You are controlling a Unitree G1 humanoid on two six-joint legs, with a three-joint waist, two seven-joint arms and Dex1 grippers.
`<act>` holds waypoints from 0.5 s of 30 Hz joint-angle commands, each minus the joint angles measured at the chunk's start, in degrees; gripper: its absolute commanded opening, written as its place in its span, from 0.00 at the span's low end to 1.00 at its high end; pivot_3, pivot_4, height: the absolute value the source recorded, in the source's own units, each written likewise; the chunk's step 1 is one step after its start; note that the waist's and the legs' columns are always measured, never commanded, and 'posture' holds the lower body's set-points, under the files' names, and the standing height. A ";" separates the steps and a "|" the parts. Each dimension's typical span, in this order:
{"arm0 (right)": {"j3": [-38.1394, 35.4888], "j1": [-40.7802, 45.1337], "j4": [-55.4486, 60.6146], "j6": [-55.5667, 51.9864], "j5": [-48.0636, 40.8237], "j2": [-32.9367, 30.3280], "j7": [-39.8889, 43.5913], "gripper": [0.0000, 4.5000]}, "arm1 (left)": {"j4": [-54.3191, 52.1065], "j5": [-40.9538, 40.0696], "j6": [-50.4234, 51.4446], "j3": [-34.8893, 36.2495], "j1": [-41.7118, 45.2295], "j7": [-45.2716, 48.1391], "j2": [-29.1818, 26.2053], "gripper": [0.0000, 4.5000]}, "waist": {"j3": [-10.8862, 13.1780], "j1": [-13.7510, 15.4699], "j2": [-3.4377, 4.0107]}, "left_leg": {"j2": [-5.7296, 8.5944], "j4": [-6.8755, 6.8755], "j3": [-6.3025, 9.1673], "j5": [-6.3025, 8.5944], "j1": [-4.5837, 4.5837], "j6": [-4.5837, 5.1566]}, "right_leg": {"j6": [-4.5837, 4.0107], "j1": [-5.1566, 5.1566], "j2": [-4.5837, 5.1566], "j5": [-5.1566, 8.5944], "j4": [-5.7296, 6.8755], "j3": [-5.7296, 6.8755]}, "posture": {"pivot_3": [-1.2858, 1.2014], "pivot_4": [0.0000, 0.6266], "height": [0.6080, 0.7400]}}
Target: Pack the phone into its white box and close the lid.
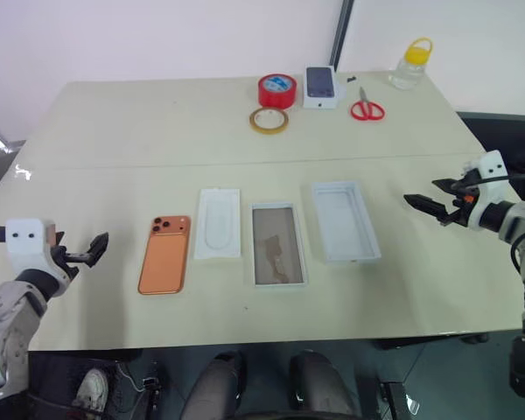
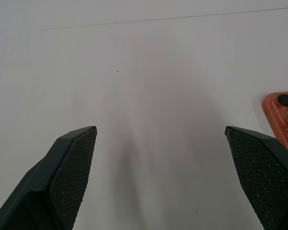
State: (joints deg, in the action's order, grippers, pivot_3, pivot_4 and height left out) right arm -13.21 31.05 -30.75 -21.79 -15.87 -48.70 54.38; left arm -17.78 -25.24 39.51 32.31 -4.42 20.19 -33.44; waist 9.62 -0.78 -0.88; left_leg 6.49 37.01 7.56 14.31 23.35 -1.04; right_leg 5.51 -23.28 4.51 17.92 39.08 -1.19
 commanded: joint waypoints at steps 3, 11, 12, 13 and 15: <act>-0.74 0.77 2.85 0.29 -0.39 -1.43 0.24 0.99 | -1.06 -0.01 -0.35 0.02 0.80 -0.20 -0.43 1.00 | 0.00 0.06 0.00 | 0.00 0.00 0.00 -0.01 0.00 -0.02 | 0.00 0.00 0.00 0.00 0.00 0.00 | 0.52 0.24 1.00; 0.19 -0.72 8.23 -0.66 -0.78 0.18 -0.13 0.99 | -2.56 -0.85 1.53 -2.05 2.41 -0.24 -0.54 1.00 | 0.00 0.11 0.00 | 0.00 0.00 0.00 -0.01 0.00 -0.01 | 0.00 0.00 0.00 0.00 0.00 0.00 | 0.52 0.24 1.00; 0.57 -1.07 9.85 -1.01 -0.94 0.45 -0.06 0.99 | -2.73 -1.11 1.92 -2.52 3.00 -0.19 -0.61 1.00 | 0.00 0.11 0.00 | 0.00 0.00 0.00 -0.01 0.00 -0.01 | 0.00 0.00 0.00 0.00 0.00 0.00 | 0.52 0.24 1.00; 1.10 -1.29 11.44 -1.23 -1.03 0.72 0.07 0.99 | -3.22 -1.42 2.46 -3.39 3.94 -0.32 -0.42 1.00 | 0.00 0.10 0.00 | 0.00 0.00 0.00 -0.01 0.01 -0.01 | 0.00 0.00 0.00 0.00 0.00 0.00 | 0.52 0.24 1.00; 2.55 -1.72 15.45 -1.67 -1.05 1.50 0.13 0.99 | -4.67 -2.90 4.77 -5.55 7.02 -1.15 0.89 1.00 | 0.00 0.14 0.00 | 0.00 0.00 0.00 -0.01 0.00 -0.02 | 0.00 0.00 0.00 0.00 0.00 0.00 | 0.52 0.24 1.00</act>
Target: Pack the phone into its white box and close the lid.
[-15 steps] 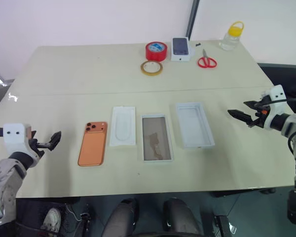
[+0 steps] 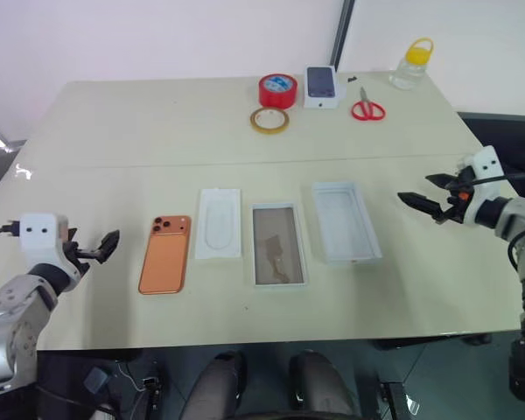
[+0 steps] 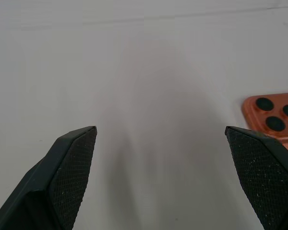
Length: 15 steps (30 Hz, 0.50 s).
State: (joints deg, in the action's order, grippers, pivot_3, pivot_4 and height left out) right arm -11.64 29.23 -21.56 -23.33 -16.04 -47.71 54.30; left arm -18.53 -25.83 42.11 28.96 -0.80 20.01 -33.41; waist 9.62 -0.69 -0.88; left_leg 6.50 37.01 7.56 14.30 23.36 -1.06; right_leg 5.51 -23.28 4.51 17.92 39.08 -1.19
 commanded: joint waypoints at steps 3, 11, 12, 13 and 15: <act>2.91 -0.43 12.19 -0.66 -1.11 1.81 0.38 0.99 | -6.44 -6.46 7.48 -6.28 9.45 -2.53 4.56 1.00 | 0.00 0.15 -0.01 | 0.01 0.05 0.00 -0.01 0.01 -0.02 | 0.01 0.03 0.00 0.00 0.00 0.02 | 0.52 0.24 1.00; 6.46 -4.69 31.35 -7.16 -3.45 6.29 -3.61 0.99 | -5.83 -12.15 19.04 -14.07 19.66 -5.15 9.57 1.00 | 0.01 -0.02 -0.03 | 0.00 0.09 0.02 -0.04 0.03 -0.08 | 0.03 -0.03 -0.03 0.00 0.07 0.02 | 0.52 0.24 1.00; 6.71 -5.65 33.21 -7.64 -3.70 6.66 -3.93 0.99 | -5.00 -11.52 20.71 -15.27 21.21 -6.78 10.51 1.00 | 0.01 0.08 -0.03 | 0.01 0.09 0.02 -0.05 0.03 -0.08 | 0.03 -0.02 -0.03 0.00 0.07 0.02 | 0.52 0.24 1.00; 6.96 -6.51 34.75 -8.04 -3.80 6.94 -4.40 0.99 | -3.97 -11.17 22.19 -15.53 22.67 -8.47 11.61 1.00 | 0.01 0.10 -0.04 | 0.01 0.10 0.04 -0.05 0.03 -0.08 | 0.03 0.00 -0.03 0.00 0.07 0.04 | 0.52 0.24 1.00; 7.46 -7.42 36.48 -8.75 -4.05 7.66 -5.40 0.99 | -1.99 -11.69 24.89 -14.12 25.17 -11.27 14.07 1.00 | 0.01 0.15 -0.07 | 0.03 0.11 0.04 -0.05 0.04 -0.08 | 0.04 0.01 -0.02 0.00 0.05 0.03 | 0.52 0.24 1.00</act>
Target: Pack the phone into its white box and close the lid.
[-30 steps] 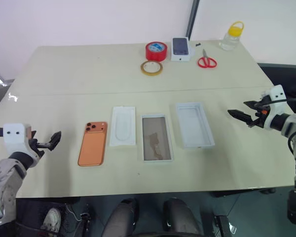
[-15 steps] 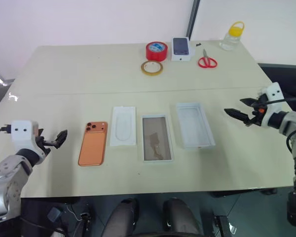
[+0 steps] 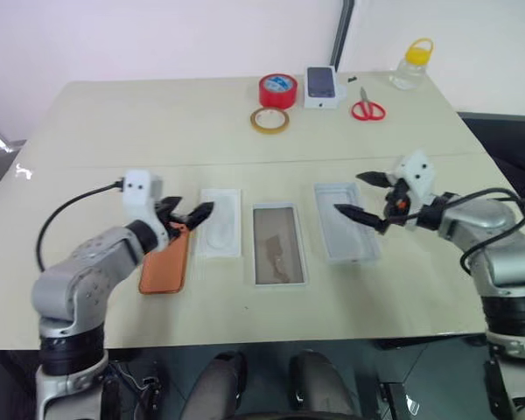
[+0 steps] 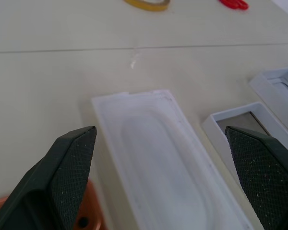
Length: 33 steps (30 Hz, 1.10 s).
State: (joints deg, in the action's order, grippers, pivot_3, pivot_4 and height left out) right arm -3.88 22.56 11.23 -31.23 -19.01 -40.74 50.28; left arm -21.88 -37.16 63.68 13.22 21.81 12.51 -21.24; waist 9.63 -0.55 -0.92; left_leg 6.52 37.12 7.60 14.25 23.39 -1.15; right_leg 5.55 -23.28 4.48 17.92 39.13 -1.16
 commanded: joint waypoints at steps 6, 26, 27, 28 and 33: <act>1.47 -1.17 4.23 -0.81 -0.86 2.38 -3.15 0.99 | 5.44 0.87 9.12 3.23 6.41 -8.72 4.56 1.00 | 0.01 -0.19 -0.03 | -0.01 -0.02 0.00 -0.02 -0.01 -0.03 | 0.01 -0.05 -0.03 0.00 0.04 -0.02 | 0.52 0.24 1.00; 5.77 -2.83 7.55 0.74 -0.44 1.74 -0.98 0.99 | 9.00 0.98 28.82 10.46 11.40 -9.92 10.58 1.00 | 0.00 -0.03 -0.05 | 0.01 0.01 0.00 -0.03 -0.02 -0.05 | 0.01 -0.02 -0.02 0.00 0.04 -0.01 | 0.52 0.24 1.00; 6.14 -2.94 7.87 0.85 -0.33 1.45 -0.51 1.00 | 9.06 0.98 28.82 10.59 11.24 -9.92 10.65 0.95 | 0.00 -0.04 -0.05 | 0.01 0.01 0.00 -0.03 -0.02 -0.05 | 0.01 -0.02 -0.02 0.00 0.04 -0.01 | 0.52 0.24 1.00; 6.44 -3.01 8.16 0.95 -0.31 1.26 -0.12 1.00 | 9.03 1.05 28.82 10.74 11.11 -9.93 10.82 0.89 | 0.00 -0.06 -0.05 | 0.01 0.01 0.00 -0.03 -0.02 -0.05 | 0.01 -0.02 -0.02 -0.01 0.04 -0.01 | 0.52 0.24 1.00; 7.47 -3.24 10.91 0.10 -1.78 0.30 2.26 1.00 | 8.58 0.49 28.82 13.38 11.19 -9.59 12.98 0.40 | 0.01 -0.03 -0.07 | 0.01 0.01 0.00 -0.03 -0.01 -0.05 | 0.01 -0.02 -0.02 -0.01 0.03 0.00 | 0.52 0.24 1.00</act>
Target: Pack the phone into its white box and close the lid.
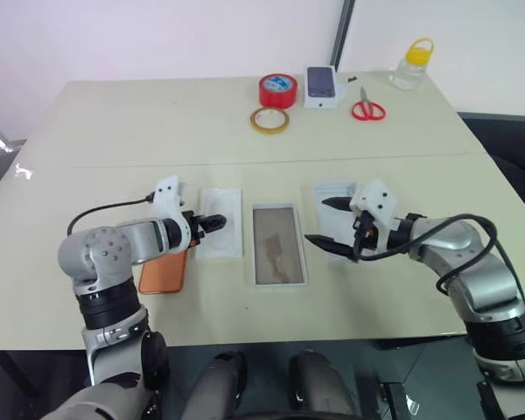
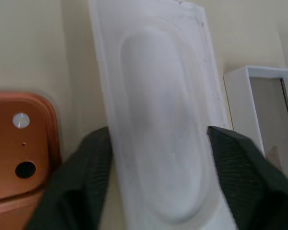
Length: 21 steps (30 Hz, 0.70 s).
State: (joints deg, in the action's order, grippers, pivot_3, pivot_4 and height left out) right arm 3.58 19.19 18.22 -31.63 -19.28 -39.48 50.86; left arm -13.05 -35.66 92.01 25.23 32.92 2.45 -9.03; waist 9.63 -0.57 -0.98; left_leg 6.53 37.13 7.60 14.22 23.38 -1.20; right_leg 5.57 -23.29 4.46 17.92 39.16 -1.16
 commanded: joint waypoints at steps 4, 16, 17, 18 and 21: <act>2.15 -0.39 7.14 -0.87 -2.90 -2.29 4.81 1.00 | -0.09 -0.44 0.49 1.37 0.21 0.31 1.07 0.02 | 0.01 -0.05 -0.02 | 0.00 0.00 0.00 0.00 0.01 0.00 | 0.00 -0.01 0.00 0.00 0.00 0.02 | 0.52 0.24 1.00; 18.45 -0.46 6.05 1.48 8.05 -4.74 7.79 0.88 | 1.88 1.41 -2.39 7.19 4.78 1.51 -0.09 0.00 | -0.01 -0.09 -0.06 | -0.01 0.00 0.01 0.00 0.00 -0.01 | 0.00 -0.02 -0.01 0.00 0.00 0.02 | 0.52 0.24 1.00; 19.03 -0.57 5.93 1.46 8.61 -4.81 7.93 0.80 | 1.83 1.45 -2.40 7.47 5.17 1.65 -0.40 0.00 | -0.01 -0.06 -0.07 | -0.01 0.00 0.01 0.00 0.00 -0.01 | 0.01 -0.02 -0.01 0.00 0.00 0.03 | 0.52 0.24 1.00; 19.31 -0.65 5.89 1.44 8.94 -4.83 8.07 0.72 | 1.79 1.48 -2.41 7.59 5.35 1.73 -0.59 0.00 | -0.01 -0.04 -0.07 | -0.01 0.01 0.02 0.00 0.01 -0.01 | 0.00 -0.03 -0.01 0.00 0.00 0.04 | 0.52 0.24 1.00; 20.21 -0.16 5.47 2.01 10.52 -4.57 7.98 0.39 | 1.67 1.33 -2.29 8.21 5.79 2.09 -1.23 0.00 | -0.01 0.01 -0.08 | 0.01 0.02 0.01 0.00 0.01 -0.01 | 0.01 -0.01 0.01 0.00 -0.01 0.03 | 0.52 0.24 1.00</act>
State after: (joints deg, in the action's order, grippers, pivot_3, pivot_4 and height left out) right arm 24.07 18.28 23.15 -30.71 -9.59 -43.88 58.85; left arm -9.79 -34.18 90.42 32.89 37.94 3.61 -9.85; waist 9.62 -0.57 -1.06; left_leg 6.54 37.15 7.61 14.22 23.39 -1.21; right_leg 5.58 -23.30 4.48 17.91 39.14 -1.13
